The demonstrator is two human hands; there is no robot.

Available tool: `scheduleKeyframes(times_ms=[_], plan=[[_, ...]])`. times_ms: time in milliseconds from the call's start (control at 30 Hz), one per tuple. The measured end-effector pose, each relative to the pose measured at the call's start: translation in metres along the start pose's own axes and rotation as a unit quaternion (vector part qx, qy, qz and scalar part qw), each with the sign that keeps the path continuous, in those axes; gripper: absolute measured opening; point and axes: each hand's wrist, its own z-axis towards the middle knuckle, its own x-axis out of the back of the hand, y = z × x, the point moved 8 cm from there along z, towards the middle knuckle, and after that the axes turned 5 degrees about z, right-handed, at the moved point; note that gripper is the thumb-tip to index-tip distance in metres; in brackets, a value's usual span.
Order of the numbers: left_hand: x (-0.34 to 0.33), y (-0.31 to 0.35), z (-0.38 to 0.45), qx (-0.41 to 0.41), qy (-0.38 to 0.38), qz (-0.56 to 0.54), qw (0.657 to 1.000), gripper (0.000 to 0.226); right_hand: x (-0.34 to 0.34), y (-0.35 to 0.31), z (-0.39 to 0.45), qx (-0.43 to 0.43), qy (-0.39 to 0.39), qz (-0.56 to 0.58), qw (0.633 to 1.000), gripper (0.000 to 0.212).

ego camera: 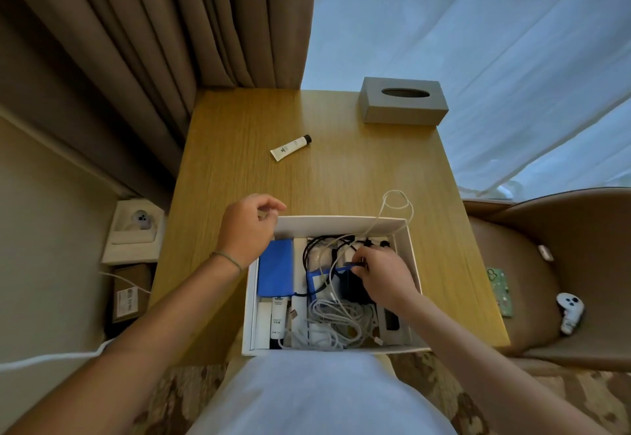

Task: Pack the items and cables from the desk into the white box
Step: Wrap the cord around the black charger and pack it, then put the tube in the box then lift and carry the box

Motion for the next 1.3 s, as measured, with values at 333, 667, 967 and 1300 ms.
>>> scheduleKeyframes(times_ms=[333, 667, 967, 1300], plan=[[-0.016, -0.005, 0.082, 0.013, -0.048, 0.044, 0.998, 0.023, 0.08, -0.076, 0.031, 0.106, 0.178, 0.169, 0.964, 0.023], [-0.068, -0.048, 0.188, 0.056, -0.077, 0.219, 0.971, 0.033, 0.06, -0.078, 0.124, -0.023, 0.05, 0.227, 0.972, 0.026], [-0.106, -0.078, 0.275, 0.034, -0.108, 0.289, 0.951, 0.039, 0.041, -0.068, 0.121, -0.037, 0.042, 0.27, 0.961, 0.022], [-0.122, -0.048, 0.276, -0.033, -0.094, 0.247, 0.964, 0.021, 0.055, -0.056, 0.106, -0.045, 0.078, 0.303, 0.949, 0.02]])
